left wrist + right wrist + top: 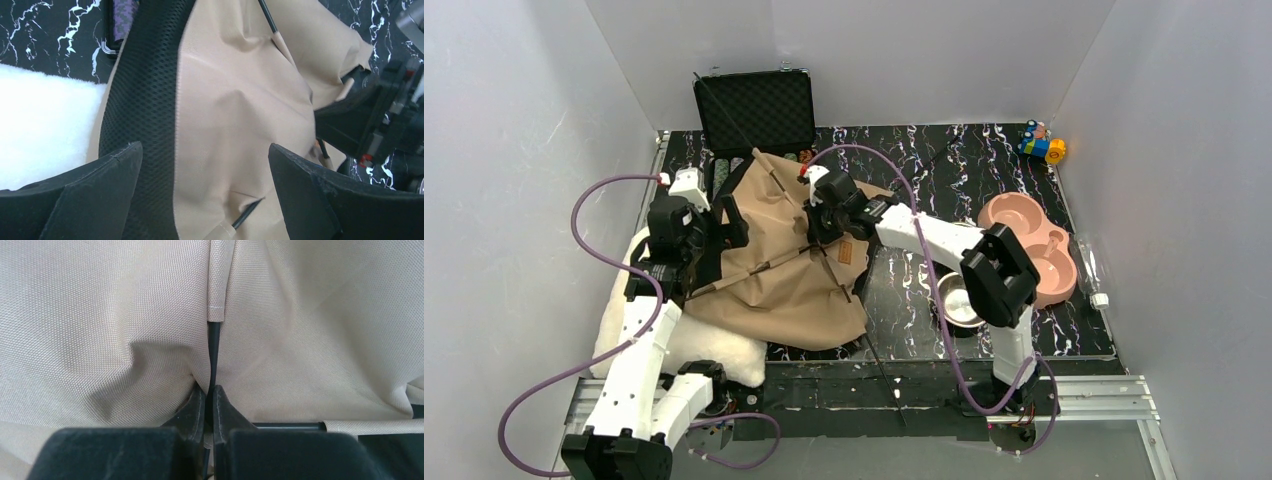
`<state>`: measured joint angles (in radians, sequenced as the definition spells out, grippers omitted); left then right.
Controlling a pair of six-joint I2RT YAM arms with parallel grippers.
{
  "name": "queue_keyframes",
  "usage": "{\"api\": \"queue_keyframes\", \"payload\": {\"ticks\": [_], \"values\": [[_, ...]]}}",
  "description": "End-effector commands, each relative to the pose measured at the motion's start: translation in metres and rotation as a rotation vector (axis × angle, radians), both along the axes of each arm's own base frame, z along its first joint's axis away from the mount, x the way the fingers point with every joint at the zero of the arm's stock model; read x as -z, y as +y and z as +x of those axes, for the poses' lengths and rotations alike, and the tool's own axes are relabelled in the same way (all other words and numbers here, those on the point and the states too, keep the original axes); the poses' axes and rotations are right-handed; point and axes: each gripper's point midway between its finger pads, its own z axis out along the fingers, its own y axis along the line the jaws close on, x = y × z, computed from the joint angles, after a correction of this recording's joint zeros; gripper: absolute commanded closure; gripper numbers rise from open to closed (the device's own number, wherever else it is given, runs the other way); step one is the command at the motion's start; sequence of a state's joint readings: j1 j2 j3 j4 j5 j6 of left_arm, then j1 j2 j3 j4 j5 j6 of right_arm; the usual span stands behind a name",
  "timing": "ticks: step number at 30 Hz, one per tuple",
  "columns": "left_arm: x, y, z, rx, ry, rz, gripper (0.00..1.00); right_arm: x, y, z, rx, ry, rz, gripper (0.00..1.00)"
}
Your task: Set up the pet tent
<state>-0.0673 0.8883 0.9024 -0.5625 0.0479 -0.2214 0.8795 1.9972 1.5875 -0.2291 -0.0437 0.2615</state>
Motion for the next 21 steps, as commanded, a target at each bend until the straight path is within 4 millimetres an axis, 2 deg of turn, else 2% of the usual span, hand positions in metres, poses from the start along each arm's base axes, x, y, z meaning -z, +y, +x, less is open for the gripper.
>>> {"api": "queue_keyframes", "payload": {"ticks": [1,2,5,8,13,17,21], "values": [[-0.014,0.005,-0.004,-0.023,-0.067,-0.003,0.02,-0.036,-0.03,-0.028,0.066,-0.023,-0.004,0.99],[-0.016,0.004,-0.005,-0.018,-0.076,-0.007,0.02,-0.041,-0.04,-0.037,0.091,-0.018,-0.002,0.99],[-0.023,0.0,-0.006,-0.001,-0.108,-0.016,0.02,-0.033,-0.067,-0.064,0.167,0.025,-0.023,0.99],[-0.027,-0.007,-0.006,0.04,-0.132,-0.037,0.02,-0.019,-0.089,-0.095,0.21,0.052,-0.082,0.99],[-0.028,-0.033,-0.005,0.167,-0.119,-0.11,0.02,0.003,-0.135,-0.133,0.33,0.093,-0.219,0.99],[-0.037,-0.056,-0.007,0.302,-0.141,-0.162,0.02,0.013,-0.178,-0.146,0.471,0.091,-0.285,0.99],[-0.042,-0.07,-0.013,0.397,-0.166,-0.188,0.02,0.005,-0.21,-0.143,0.575,0.035,-0.284,0.99]]}}
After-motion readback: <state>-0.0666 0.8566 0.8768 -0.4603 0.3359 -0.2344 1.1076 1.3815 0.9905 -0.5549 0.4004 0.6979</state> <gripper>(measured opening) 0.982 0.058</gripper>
